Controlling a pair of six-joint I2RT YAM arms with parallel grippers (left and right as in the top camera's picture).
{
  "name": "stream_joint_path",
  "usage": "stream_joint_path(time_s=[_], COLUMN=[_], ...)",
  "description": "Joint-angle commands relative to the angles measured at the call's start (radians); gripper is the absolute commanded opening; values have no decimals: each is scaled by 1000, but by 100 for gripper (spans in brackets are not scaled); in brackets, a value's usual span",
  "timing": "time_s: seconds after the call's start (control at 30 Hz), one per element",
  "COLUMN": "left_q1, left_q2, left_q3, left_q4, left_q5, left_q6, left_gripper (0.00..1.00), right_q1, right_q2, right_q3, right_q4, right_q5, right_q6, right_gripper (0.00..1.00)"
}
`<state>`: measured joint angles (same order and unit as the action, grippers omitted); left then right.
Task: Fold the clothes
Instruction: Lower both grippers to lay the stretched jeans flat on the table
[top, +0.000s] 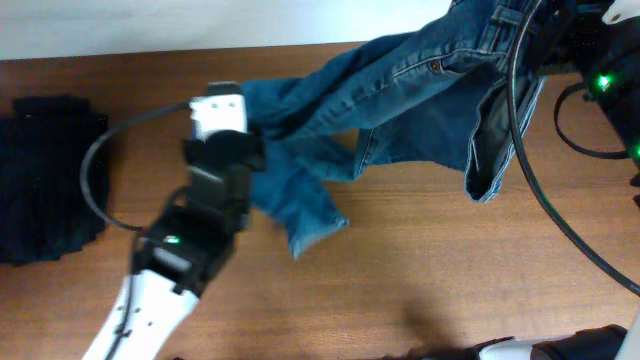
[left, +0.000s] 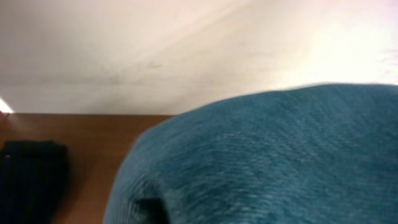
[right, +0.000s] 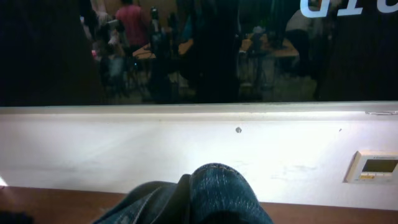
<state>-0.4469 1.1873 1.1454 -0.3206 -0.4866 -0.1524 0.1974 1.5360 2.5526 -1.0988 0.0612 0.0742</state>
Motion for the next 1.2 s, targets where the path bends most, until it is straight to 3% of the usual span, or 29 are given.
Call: stream_joint_path(time_s=[0.0,0.13,0.27,0.77,0.97,1.17], left_q1=[150,335,448,468,461,384], left_q2=[-26,-21,-21,-11,61,138], left_q3=[27,30,30,30,30,30], left_q4=[-45,-115,-166,-356,-399,-435], left_q5=[357,692,853,868,869,869], left_q6=[38,38,38,38,38,38], left_gripper=[5,11,10,13,1,1], right_q1=[5,5,5,5,5,5], right_q2=[-26,-21,-8,54,122,199], right_q3=[24,24,24,24,18,18], right_q4=[-1,-72,-126,-369,-466,-502], right_q5=[50,93,108,108,108,104], right_q6=[-11,-11,-11,-10,26,66], right_gripper=[4,4,4,4,4,4])
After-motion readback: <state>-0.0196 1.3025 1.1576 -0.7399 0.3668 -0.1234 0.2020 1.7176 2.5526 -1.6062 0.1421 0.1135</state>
